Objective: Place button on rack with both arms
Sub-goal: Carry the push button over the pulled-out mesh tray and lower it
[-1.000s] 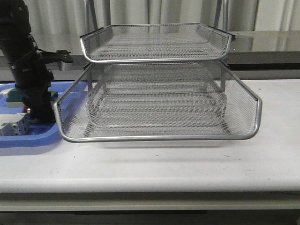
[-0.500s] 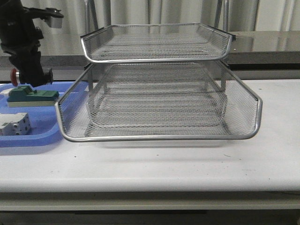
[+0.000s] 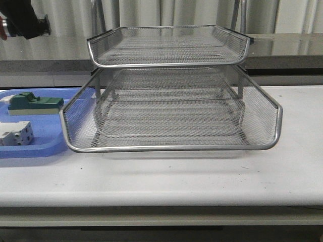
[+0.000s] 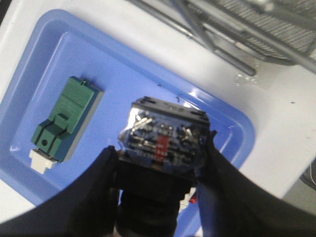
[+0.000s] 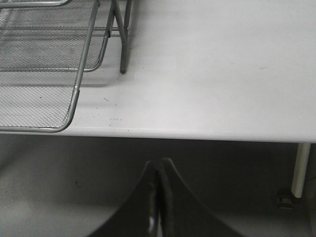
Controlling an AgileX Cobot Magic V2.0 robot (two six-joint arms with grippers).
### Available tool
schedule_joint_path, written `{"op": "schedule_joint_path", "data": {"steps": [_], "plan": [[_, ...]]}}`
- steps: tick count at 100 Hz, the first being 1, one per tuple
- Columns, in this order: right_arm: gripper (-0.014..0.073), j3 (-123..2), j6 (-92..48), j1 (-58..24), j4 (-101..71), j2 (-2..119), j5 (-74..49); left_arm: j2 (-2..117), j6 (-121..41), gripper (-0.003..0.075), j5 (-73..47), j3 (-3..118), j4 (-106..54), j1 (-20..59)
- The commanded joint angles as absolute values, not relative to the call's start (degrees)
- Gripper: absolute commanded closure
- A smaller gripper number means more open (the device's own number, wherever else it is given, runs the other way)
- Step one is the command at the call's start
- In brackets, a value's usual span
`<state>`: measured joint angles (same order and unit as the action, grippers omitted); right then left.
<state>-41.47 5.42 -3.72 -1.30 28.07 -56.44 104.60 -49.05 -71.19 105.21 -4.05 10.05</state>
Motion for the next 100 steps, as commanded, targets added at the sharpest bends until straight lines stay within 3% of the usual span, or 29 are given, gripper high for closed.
{"op": "schedule_joint_path", "data": {"steps": [1, 57, 100], "plan": [[0.0664, -43.3, 5.3, -3.8, -1.0, 28.3, -53.0, 98.1, -47.5, 0.074, -73.4, 103.2, -4.6, 12.3], [0.0664, -43.3, 5.3, -3.8, -1.0, 28.3, -53.0, 94.3, -41.2, 0.074, -71.3, 97.6, -9.2, 33.1], [0.0664, -43.3, 5.3, -3.8, -1.0, 28.3, -53.0, 103.4, -41.2, 0.0739, -59.1, 97.9, -9.6, 38.2]]}}
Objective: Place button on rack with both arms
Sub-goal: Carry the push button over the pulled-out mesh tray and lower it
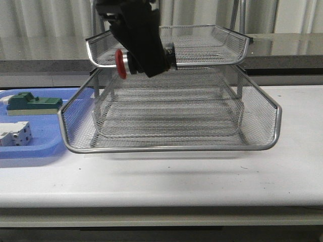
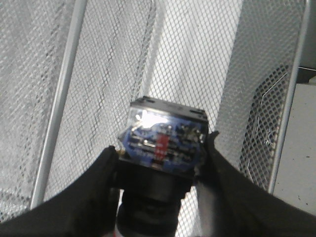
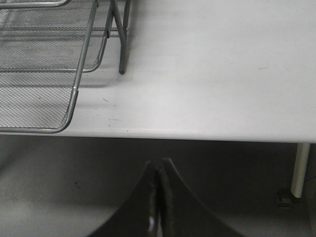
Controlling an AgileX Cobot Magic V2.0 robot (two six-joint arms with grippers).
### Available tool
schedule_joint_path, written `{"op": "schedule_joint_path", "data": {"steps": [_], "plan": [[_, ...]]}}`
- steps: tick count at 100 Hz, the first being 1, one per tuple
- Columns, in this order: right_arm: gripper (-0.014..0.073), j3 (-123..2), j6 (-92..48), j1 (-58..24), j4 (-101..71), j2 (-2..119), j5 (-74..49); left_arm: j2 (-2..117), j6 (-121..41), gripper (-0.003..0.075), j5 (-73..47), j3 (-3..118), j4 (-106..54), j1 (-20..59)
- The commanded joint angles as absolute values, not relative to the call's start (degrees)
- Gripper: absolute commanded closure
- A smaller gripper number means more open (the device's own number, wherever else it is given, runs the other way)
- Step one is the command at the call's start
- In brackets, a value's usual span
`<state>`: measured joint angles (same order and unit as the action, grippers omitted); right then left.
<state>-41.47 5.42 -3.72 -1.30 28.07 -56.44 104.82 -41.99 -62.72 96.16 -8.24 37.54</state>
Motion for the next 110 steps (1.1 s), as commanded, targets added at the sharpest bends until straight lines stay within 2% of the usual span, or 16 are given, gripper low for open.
{"op": "schedule_joint_path", "data": {"steps": [1, 12, 21, 31, 44, 50, 110], "plan": [[0.0664, -43.3, 5.3, -3.8, -1.0, 28.3, -53.0, 103.6, -41.2, 0.0739, -59.1, 98.0, -9.7, 38.2], [0.0664, -43.3, 5.3, -3.8, -1.0, 28.3, -53.0, 105.2, -41.2, 0.0734, -58.5, 98.2, -9.8, 38.3], [0.0664, -43.3, 5.3, -3.8, -1.0, 28.3, -53.0, 106.2, -41.2, 0.0683, -58.5, 98.2, -9.8, 38.3], [0.0664, -43.3, 5.3, -3.8, -1.0, 28.3, -53.0, 106.7, -41.2, 0.0567, -58.5, 98.2, -9.8, 38.3], [0.0664, -43.3, 5.3, -3.8, -1.0, 28.3, -53.0, 106.8, -41.2, 0.0372, -58.5, 98.2, -9.8, 38.3], [0.0664, -43.3, 5.3, -3.8, -1.0, 28.3, -53.0, 106.8, -41.2, 0.0324, -58.5, 98.2, -9.8, 38.3], [0.0664, -43.3, 5.3, -3.8, -1.0, 28.3, -53.0, 104.5, -38.9, 0.031, -61.1, 98.2, -9.9, 38.0]]}}
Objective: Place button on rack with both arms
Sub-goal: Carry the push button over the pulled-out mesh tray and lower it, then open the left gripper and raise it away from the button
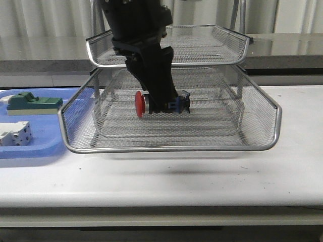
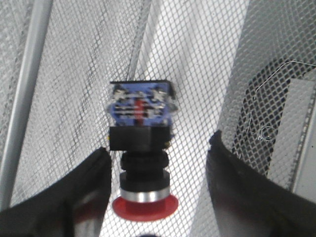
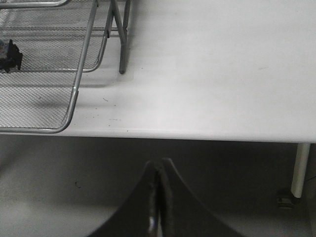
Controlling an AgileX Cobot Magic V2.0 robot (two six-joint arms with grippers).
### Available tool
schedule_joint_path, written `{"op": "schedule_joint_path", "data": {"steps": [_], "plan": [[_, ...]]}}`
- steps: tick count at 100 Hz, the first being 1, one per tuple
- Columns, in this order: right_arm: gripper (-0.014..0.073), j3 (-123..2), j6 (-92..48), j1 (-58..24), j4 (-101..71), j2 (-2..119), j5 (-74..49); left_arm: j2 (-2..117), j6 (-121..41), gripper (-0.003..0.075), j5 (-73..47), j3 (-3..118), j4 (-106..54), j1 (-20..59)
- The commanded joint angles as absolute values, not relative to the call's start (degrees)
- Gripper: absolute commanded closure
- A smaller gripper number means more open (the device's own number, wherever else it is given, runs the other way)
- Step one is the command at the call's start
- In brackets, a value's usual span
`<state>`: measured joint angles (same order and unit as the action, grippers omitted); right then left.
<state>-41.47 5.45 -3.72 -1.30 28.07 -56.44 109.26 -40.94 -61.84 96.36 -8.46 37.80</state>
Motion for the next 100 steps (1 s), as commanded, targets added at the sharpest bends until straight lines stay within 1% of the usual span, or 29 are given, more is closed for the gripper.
{"op": "schedule_joint_path", "data": {"steps": [1, 19, 38, 72, 88, 100], "plan": [[0.0664, -43.3, 5.3, -3.8, -1.0, 28.3, -53.0, 104.2, -38.7, 0.031, -61.1, 98.2, -9.9, 38.0], [0.0664, -43.3, 5.3, -3.8, -1.0, 28.3, -53.0, 99.9, -35.0, 0.031, -61.7, 98.2, -8.8, 36.7], [0.0664, -43.3, 5.3, -3.8, -1.0, 28.3, -53.0, 94.9, -31.8, 0.031, -65.0, 98.2, -7.5, 32.7], [0.0664, -43.3, 5.3, -3.8, -1.0, 28.3, -53.0, 87.3, -27.0, 0.0311, -65.6, 96.3, -7.5, 19.1], [0.0664, -43.3, 5.3, -3.8, -1.0, 28.3, -53.0, 82.0, -26.2, 0.0311, -64.6, 91.2, -7.7, 12.6], [0.0664, -43.3, 5.3, -3.8, -1.0, 28.3, -53.0, 76.5, -26.2, 0.0311, -60.5, 84.6, -8.3, 8.9]]}}
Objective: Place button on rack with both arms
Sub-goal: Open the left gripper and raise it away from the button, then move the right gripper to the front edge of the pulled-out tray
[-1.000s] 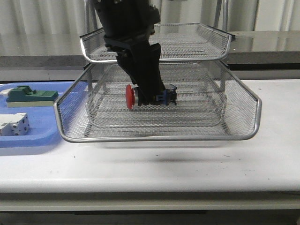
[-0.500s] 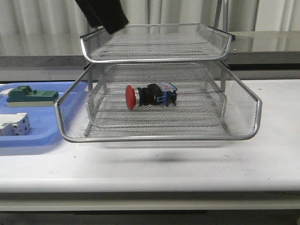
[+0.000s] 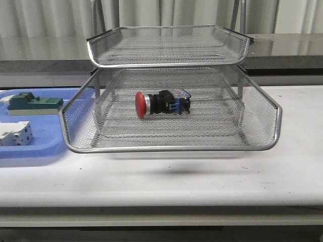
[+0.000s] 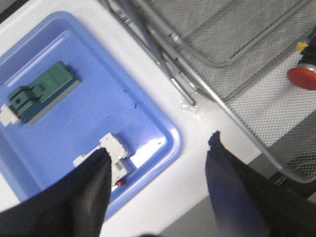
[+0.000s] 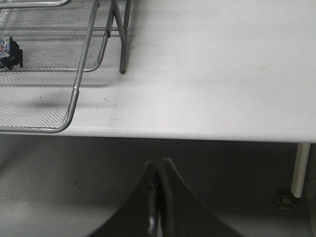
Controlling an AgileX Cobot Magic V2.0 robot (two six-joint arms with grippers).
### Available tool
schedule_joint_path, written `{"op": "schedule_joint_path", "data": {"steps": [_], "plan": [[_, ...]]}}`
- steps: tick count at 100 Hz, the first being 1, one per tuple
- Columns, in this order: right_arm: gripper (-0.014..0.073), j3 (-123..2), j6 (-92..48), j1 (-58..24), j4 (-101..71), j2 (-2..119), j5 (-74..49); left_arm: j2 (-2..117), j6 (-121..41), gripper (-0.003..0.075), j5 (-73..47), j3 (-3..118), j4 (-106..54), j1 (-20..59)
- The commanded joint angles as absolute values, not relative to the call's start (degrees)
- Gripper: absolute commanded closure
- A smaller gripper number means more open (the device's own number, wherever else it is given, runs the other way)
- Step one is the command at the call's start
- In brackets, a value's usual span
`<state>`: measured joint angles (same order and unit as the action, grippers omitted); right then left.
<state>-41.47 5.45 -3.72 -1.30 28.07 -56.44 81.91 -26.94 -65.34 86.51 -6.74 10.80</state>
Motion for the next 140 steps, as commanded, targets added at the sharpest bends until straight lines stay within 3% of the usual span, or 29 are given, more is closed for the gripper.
{"op": "schedule_joint_path", "data": {"steps": [1, 32, 85, 112, 140], "plan": [[0.0664, -43.3, 5.3, -3.8, -1.0, 28.3, -53.0, 75.8, -26.2, 0.0311, -60.2, 83.7, -8.4, 8.7], [0.0664, -43.3, 5.3, -3.8, -1.0, 28.3, -53.0, 56.1, -25.1, 0.0311, -42.6, 60.5, -11.3, 3.1], [0.0664, -43.3, 5.3, -3.8, -1.0, 28.3, -53.0, 25.7, -25.1, 0.0311, -10.9, 27.7, -17.8, 3.1], [0.0664, -43.3, 5.3, -3.8, -1.0, 28.3, -53.0, 19.8, -25.1, 0.0311, 2.1, 18.9, -25.2, 3.1], [0.0664, -43.3, 5.3, -3.8, -1.0, 28.3, -53.0, 19.8, -25.1, 0.0312, 2.0, 17.4, -25.3, 3.1]]}}
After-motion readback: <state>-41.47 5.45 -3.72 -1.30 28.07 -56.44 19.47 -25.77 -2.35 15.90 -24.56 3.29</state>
